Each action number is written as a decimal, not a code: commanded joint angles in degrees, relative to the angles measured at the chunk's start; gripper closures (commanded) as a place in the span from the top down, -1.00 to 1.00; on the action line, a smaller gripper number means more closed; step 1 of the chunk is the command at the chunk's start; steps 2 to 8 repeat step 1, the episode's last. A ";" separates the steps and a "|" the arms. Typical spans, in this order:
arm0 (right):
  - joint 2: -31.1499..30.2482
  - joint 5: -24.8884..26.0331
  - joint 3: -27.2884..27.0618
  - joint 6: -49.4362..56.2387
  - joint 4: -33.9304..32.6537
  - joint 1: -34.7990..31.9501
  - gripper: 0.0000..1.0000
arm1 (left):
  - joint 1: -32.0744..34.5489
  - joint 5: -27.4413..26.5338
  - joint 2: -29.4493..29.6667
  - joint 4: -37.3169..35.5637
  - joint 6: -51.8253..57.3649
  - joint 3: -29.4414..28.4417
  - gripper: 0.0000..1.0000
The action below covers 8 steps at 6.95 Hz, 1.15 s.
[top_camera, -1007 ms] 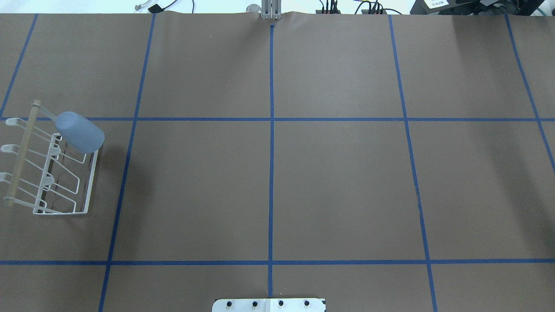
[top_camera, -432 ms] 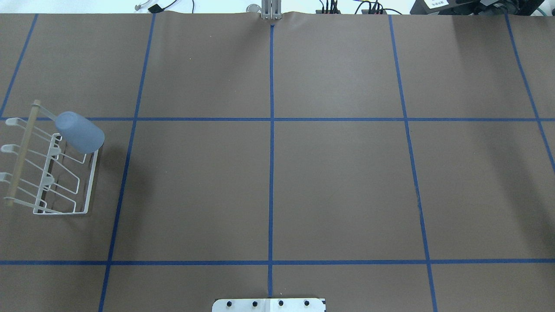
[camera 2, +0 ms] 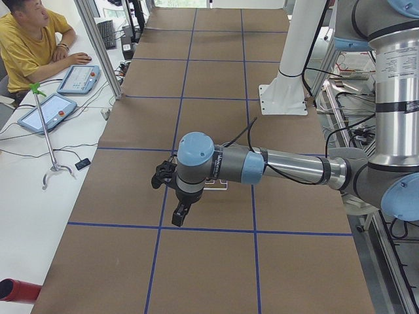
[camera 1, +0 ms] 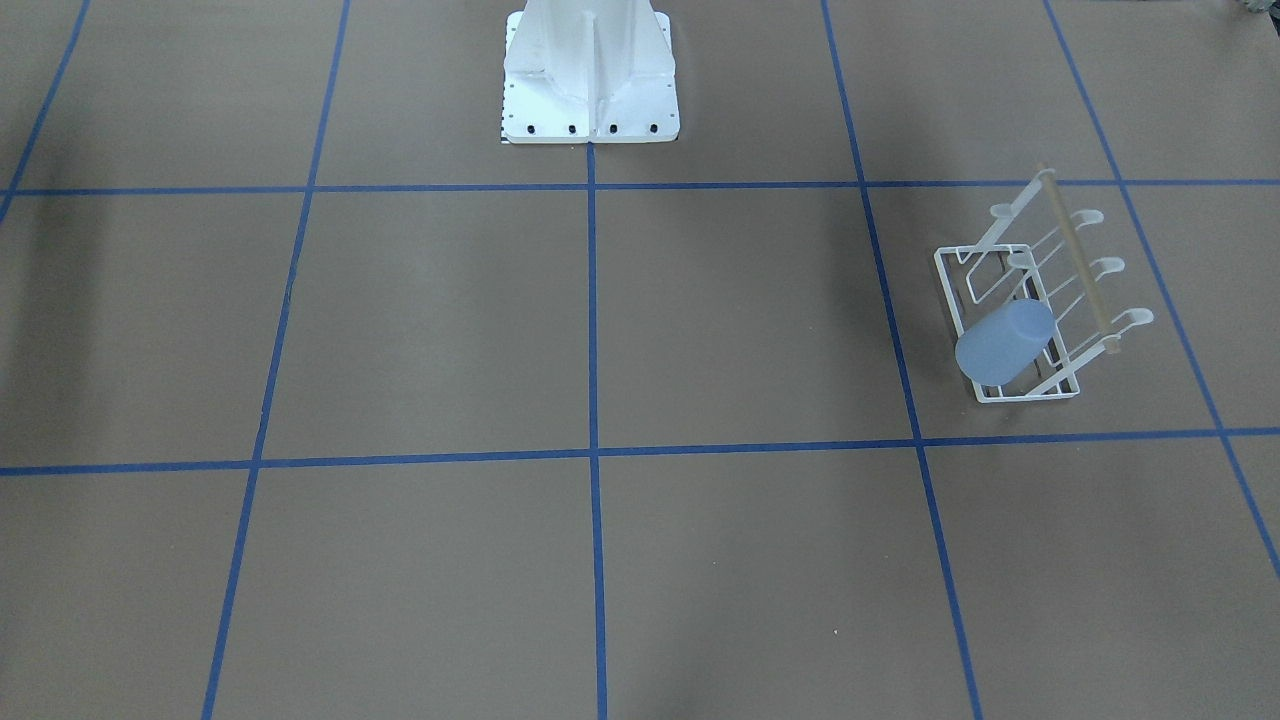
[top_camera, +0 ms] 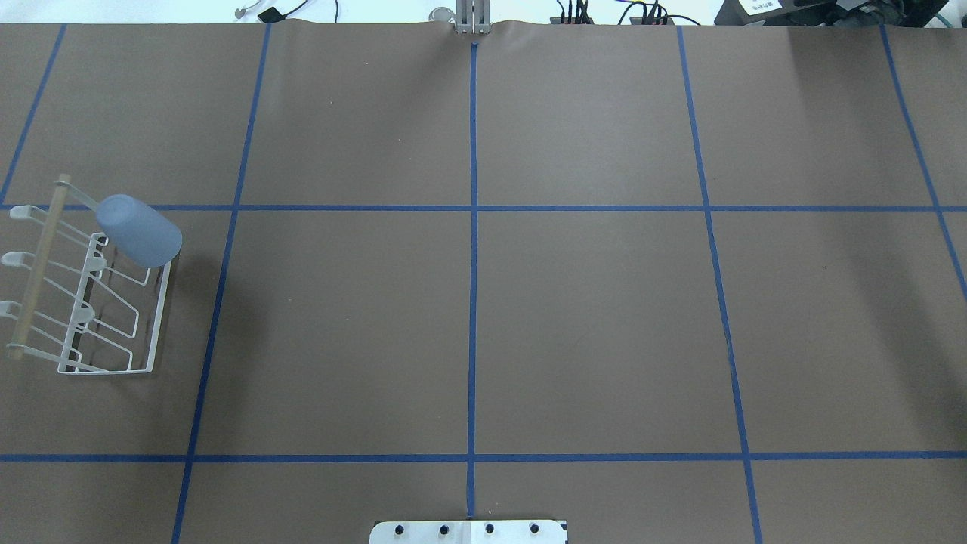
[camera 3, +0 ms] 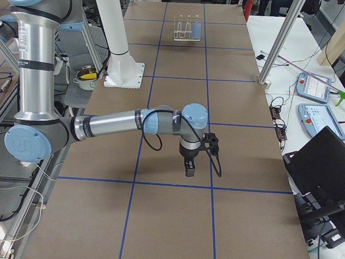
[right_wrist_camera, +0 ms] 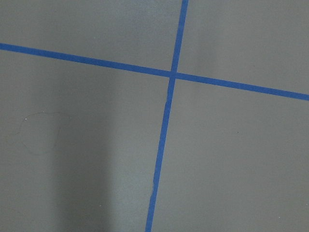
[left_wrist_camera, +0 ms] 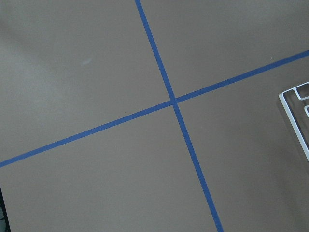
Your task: Hang cup on cup holder
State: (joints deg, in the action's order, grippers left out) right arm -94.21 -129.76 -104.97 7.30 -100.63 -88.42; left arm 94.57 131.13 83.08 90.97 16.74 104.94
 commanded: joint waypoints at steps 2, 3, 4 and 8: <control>-0.01 -0.05 -0.06 0.00 0.00 0.00 1.00 | 0.00 0.00 -0.03 0.00 -0.04 0.00 0.98; -0.01 -0.05 -0.06 0.00 0.00 0.00 1.00 | 0.00 0.00 -0.03 0.00 -0.04 0.00 0.98; -0.01 -0.05 -0.06 0.00 0.00 0.00 1.00 | 0.00 0.00 -0.03 0.00 -0.04 0.00 0.98; -0.01 -0.05 -0.06 0.00 0.00 0.00 1.00 | 0.00 0.00 -0.03 0.00 -0.04 0.00 0.98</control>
